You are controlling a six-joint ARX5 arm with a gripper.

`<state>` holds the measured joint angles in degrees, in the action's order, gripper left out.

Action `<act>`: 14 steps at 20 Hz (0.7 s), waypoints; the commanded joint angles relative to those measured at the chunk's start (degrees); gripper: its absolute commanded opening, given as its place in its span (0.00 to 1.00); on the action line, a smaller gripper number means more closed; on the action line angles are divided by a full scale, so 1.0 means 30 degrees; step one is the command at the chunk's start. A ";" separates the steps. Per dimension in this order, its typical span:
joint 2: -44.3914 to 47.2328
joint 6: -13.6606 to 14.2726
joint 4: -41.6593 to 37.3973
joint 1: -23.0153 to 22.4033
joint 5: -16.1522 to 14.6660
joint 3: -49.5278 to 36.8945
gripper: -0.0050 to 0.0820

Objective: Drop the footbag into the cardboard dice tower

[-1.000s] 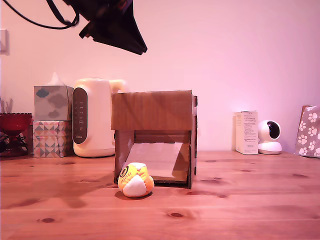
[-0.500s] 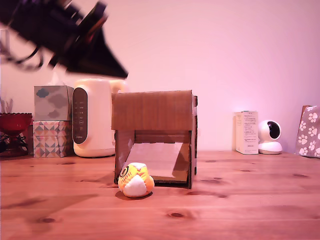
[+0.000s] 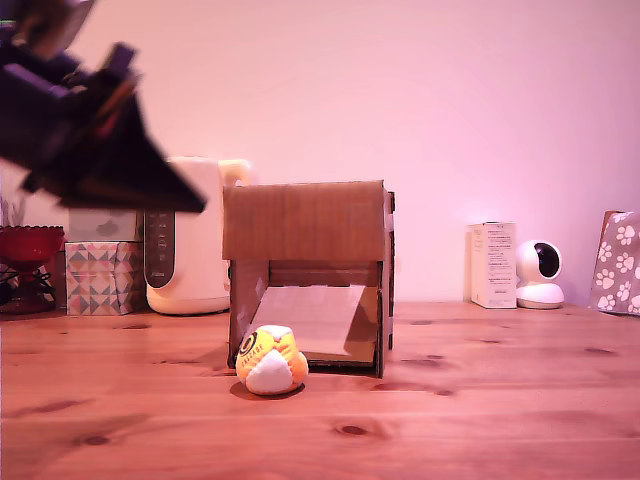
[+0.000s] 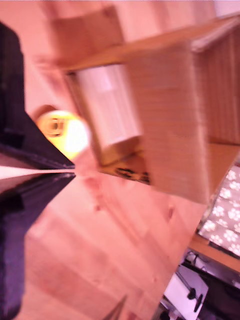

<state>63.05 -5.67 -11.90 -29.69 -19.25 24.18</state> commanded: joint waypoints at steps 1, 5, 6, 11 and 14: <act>0.0240 -0.0117 0.0729 -0.0029 0.0066 -0.0452 0.03; 0.0284 -0.0117 0.1231 -0.0029 0.0066 -0.0452 0.03; 0.0284 -0.0109 0.1166 -0.0029 0.0066 -0.0452 0.03; 0.0590 -0.0102 0.0583 -0.0175 0.0058 -0.0452 0.03; 0.1209 -0.0102 -0.0546 -0.0233 0.0051 -0.0452 0.08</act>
<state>65.71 -5.85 -12.47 -30.26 -19.07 23.77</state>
